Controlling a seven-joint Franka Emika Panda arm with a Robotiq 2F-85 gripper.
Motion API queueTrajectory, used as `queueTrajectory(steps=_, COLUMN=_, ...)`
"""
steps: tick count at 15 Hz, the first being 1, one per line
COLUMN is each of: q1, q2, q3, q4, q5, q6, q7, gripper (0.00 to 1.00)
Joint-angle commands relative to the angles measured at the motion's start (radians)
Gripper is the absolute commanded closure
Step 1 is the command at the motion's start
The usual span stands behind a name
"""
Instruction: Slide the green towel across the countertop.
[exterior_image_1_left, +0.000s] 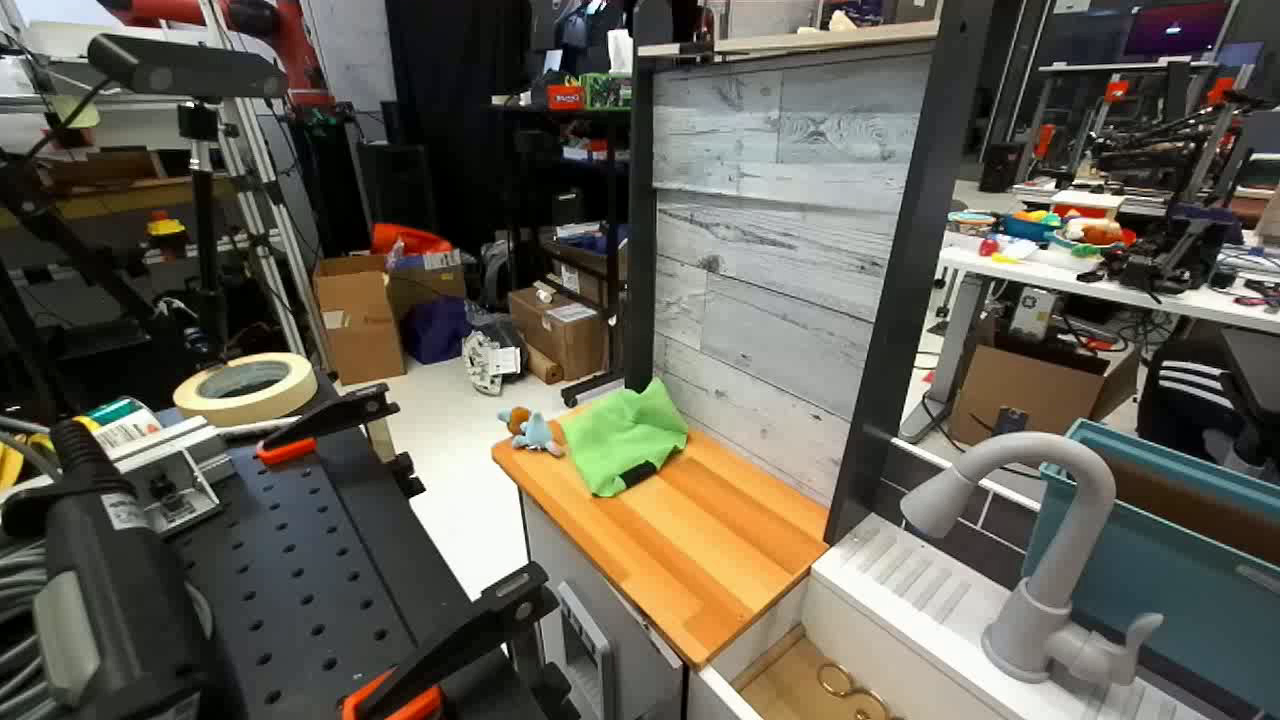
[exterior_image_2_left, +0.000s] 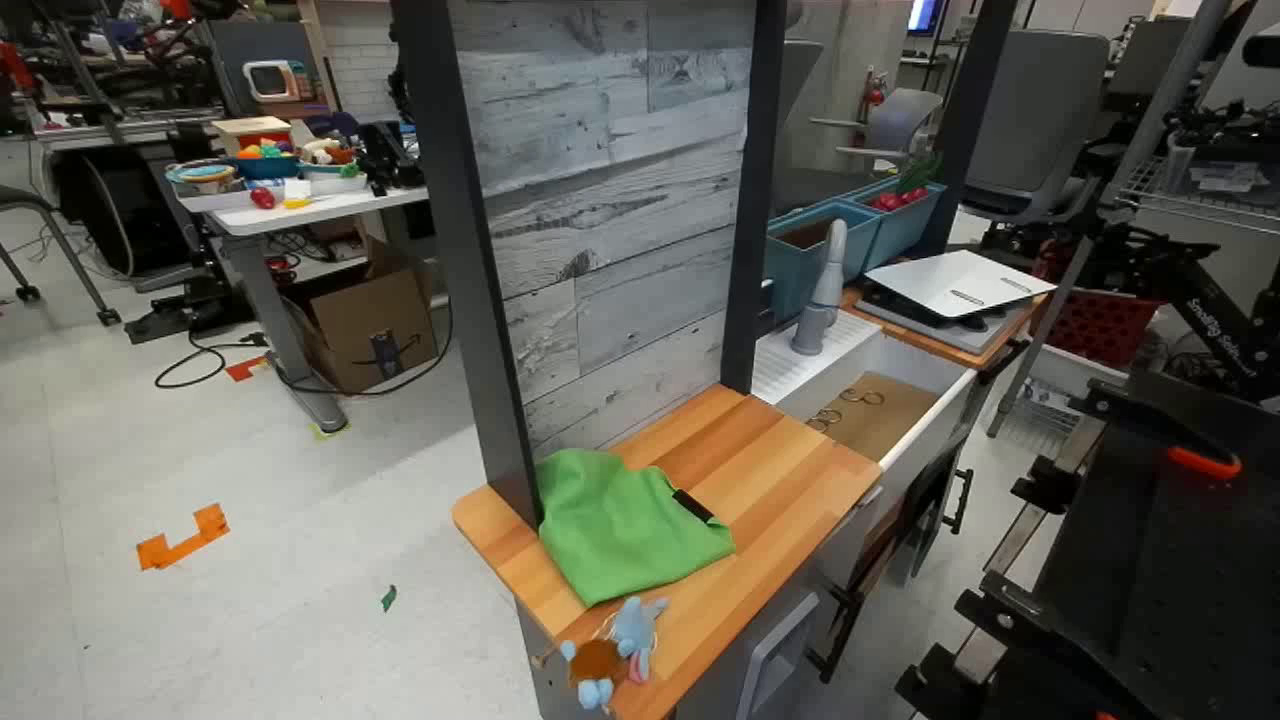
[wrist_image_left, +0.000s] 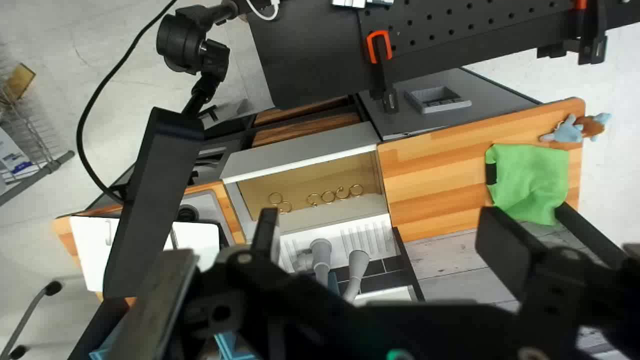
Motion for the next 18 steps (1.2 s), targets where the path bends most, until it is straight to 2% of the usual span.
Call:
queueTrajectory(steps=1, q1=-0.001, q2=0.001, q3=0.001, q4=0.003, q5=0.001, q6=-0.002, q7=-0.001, gripper=0.0)
queueTrajectory(steps=8, q1=0.005, q2=0.019, q3=0.013, q4=0.005, q5=0.0, q6=0.015, q7=0.014, gripper=0.0)
queueTrajectory(steps=14, q1=0.113, q2=0.243, q3=0.12, q4=0.037, q5=0.036, q6=0.122, q7=0.089, gripper=0.0)
queueTrajectory(steps=18, q1=0.19, q2=0.439, q3=0.194, q4=0.075, q5=0.065, q6=0.254, q7=0.134, gripper=0.0)
